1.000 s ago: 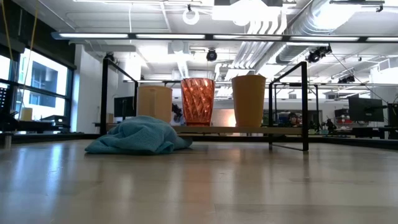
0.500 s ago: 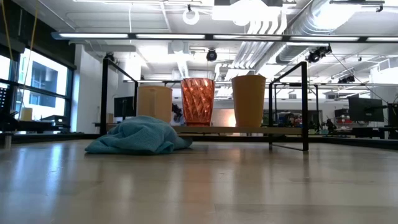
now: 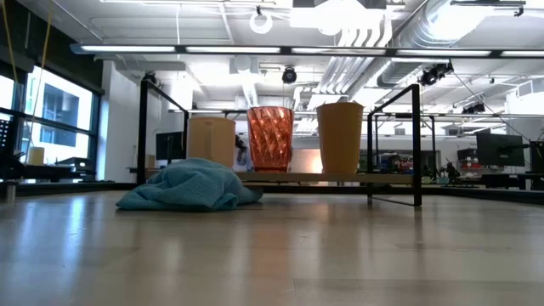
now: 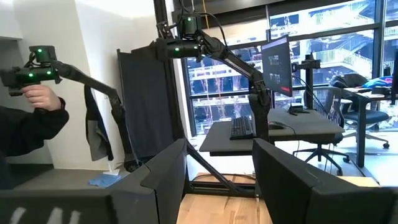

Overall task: Stack small to large cups/mugs on shelf
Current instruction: Return to Home Position

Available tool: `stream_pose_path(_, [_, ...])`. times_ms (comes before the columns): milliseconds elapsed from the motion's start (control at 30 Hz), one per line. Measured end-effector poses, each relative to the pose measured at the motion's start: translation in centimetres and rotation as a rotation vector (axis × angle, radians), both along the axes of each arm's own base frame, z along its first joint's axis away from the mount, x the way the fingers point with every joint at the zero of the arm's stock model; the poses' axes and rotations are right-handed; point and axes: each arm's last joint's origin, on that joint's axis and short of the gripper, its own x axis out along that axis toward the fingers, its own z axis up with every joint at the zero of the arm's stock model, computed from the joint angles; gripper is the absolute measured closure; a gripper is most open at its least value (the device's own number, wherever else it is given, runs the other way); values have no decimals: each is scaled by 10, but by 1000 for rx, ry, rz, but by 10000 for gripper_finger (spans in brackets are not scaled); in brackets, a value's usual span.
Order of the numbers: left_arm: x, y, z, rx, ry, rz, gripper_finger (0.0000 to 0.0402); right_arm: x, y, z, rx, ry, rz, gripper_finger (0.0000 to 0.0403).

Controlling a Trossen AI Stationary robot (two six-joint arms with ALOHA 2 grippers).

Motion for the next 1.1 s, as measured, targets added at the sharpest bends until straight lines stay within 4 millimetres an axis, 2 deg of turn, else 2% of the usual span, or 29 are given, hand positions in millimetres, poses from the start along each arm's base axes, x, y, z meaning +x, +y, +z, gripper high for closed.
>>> stream_pose_path(267, [0,2,-17,191,54,35,346,0,0,0,3,1,1,226])
stream_pose_path(467, [-1,3,-23,304,12,23,346,3,-1,-1,22,16,4,226])
stream_pose_path(733, [-9,11,-19,301,4,-38,346,13,-1,-4,32,49,21,226])
stream_pose_path(1100, [-11,15,-26,340,82,-41,346,26,0,-4,25,52,41,226])
